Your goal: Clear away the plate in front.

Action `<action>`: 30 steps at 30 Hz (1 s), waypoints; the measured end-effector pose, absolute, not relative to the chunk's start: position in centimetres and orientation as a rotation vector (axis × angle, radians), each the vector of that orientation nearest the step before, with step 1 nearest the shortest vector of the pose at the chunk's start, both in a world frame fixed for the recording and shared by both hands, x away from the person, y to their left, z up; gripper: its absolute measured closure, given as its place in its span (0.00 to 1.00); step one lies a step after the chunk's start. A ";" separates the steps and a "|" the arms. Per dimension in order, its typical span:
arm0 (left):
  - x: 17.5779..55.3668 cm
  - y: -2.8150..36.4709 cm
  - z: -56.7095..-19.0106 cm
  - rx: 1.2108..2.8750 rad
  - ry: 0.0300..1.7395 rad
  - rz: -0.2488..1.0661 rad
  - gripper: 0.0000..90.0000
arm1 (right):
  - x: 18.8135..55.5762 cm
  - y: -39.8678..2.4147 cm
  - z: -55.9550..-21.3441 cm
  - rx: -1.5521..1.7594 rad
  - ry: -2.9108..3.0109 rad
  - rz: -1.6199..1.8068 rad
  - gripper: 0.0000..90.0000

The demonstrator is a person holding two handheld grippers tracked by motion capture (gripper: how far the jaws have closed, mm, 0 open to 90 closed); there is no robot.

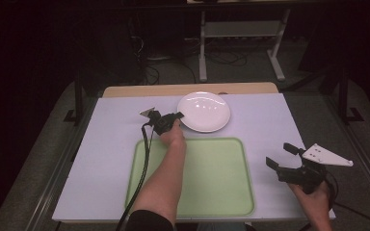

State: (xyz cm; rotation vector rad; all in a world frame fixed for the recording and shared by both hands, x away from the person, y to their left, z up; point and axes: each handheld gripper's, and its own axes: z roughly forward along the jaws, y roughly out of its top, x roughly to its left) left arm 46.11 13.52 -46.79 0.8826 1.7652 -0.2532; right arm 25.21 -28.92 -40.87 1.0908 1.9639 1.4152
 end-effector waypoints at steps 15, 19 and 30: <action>45.6 13.8 -45.4 0.880 1.714 -0.258 0.97 | 25.2 -28.9 -40.9 1.093 1.964 1.417 0.16; 45.4 13.9 -45.1 0.875 1.701 -0.263 0.97 | 25.2 -28.9 -40.9 1.093 1.962 1.417 0.16; 44.5 15.0 -44.7 0.863 1.694 -0.265 0.97 | 25.2 -28.9 -40.9 1.098 1.955 1.417 0.15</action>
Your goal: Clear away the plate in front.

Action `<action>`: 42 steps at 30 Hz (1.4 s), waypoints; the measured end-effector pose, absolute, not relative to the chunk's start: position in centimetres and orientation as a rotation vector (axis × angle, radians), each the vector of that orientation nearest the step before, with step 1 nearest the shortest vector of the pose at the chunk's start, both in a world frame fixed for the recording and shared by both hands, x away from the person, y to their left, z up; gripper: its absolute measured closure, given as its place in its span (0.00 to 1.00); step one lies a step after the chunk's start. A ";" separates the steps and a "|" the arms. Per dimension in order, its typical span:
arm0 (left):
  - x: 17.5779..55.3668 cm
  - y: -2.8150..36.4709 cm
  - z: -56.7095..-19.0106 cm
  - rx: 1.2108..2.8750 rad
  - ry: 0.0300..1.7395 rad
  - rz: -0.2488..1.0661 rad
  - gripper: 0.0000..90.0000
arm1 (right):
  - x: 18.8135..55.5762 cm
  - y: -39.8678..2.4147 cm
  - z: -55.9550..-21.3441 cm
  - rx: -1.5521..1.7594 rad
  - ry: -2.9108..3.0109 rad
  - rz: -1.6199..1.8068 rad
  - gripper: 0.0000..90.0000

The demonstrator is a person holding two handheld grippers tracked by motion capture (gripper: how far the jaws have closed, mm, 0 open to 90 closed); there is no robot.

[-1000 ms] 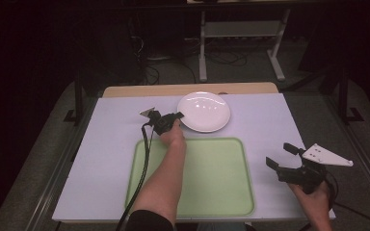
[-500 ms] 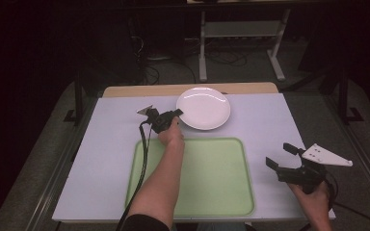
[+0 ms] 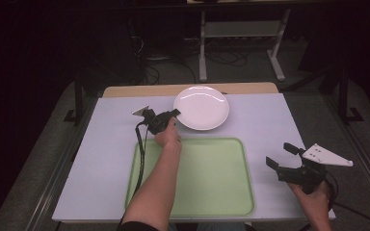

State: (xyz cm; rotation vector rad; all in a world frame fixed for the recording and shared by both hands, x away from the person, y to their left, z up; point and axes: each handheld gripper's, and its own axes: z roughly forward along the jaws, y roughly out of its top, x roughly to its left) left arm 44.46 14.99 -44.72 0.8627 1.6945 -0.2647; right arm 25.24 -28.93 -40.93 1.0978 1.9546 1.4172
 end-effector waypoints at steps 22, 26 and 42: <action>41.8 17.5 -44.3 0.865 1.678 -0.228 0.97 | 25.1 -28.9 -41.0 1.112 1.945 1.429 0.15; 41.1 18.3 -44.7 0.861 1.681 -0.247 0.97 | 25.1 -28.9 -41.0 1.112 1.945 1.429 0.15; 38.6 21.1 -44.8 0.884 1.639 -0.281 0.97 | 25.1 -29.0 -41.1 1.130 1.937 1.430 0.15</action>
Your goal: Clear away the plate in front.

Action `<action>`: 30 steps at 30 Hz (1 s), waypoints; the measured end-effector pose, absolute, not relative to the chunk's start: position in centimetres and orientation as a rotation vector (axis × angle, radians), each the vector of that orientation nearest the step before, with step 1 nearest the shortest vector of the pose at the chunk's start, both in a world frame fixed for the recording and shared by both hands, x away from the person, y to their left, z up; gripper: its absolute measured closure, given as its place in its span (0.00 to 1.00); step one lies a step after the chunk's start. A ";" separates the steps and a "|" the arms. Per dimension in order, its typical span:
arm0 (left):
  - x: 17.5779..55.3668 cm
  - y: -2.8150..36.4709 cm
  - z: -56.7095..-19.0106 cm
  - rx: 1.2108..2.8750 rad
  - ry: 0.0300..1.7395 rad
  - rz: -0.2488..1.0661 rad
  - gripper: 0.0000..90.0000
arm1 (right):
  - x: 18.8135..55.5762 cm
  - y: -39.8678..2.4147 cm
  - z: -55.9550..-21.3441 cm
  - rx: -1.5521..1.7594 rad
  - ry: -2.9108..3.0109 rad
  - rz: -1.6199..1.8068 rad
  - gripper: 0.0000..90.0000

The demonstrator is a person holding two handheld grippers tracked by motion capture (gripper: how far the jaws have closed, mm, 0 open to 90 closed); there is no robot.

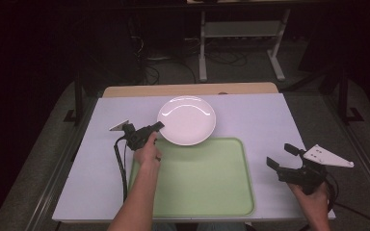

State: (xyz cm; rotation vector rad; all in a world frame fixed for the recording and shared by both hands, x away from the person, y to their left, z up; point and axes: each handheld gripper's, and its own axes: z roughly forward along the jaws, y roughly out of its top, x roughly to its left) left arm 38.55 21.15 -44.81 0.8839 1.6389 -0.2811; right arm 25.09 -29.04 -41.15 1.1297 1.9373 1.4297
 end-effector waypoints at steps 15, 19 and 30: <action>35.8 23.3 -44.4 0.937 1.609 -0.295 0.97 | 25.2 -28.9 -41.3 1.142 1.946 1.416 0.15; 35.4 23.8 -44.3 0.921 1.609 -0.305 0.97 | 25.2 -28.9 -41.3 1.142 1.945 1.418 0.15; 34.5 24.4 -43.3 1.000 1.590 -0.286 0.97 | 25.1 -28.8 -41.3 1.137 1.955 1.412 0.15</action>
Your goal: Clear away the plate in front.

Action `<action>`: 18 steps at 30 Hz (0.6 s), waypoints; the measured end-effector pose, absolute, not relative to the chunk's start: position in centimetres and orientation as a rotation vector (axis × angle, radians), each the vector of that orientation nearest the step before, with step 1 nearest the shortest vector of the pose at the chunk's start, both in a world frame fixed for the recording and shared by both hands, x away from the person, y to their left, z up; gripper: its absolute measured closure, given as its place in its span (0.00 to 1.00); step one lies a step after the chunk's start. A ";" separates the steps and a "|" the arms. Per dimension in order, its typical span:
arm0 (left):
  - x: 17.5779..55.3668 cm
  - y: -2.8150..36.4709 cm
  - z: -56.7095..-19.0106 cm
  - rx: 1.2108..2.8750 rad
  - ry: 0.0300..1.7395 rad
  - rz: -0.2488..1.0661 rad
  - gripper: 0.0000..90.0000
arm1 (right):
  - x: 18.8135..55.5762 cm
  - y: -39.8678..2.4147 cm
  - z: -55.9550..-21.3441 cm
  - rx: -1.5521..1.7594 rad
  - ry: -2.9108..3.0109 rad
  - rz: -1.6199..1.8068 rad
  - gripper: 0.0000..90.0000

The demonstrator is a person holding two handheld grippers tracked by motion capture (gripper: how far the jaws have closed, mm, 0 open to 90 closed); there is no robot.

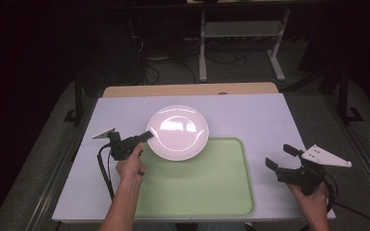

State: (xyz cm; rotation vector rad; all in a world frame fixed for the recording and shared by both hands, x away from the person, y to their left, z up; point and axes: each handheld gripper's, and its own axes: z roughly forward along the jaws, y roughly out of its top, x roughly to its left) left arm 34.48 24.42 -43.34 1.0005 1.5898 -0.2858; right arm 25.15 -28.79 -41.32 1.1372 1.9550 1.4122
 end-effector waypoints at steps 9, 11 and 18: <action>33.5 24.6 -43.9 0.997 1.580 -0.321 0.97 | 25.1 -28.7 -41.3 1.132 1.955 1.417 0.15; 33.3 24.6 -43.9 1.007 1.570 -0.326 0.97 | 25.1 -28.7 -41.3 1.134 1.955 1.415 0.15; 32.7 24.8 -44.1 1.038 1.570 -0.330 0.97 | 25.1 -28.7 -41.3 1.137 1.948 1.414 0.15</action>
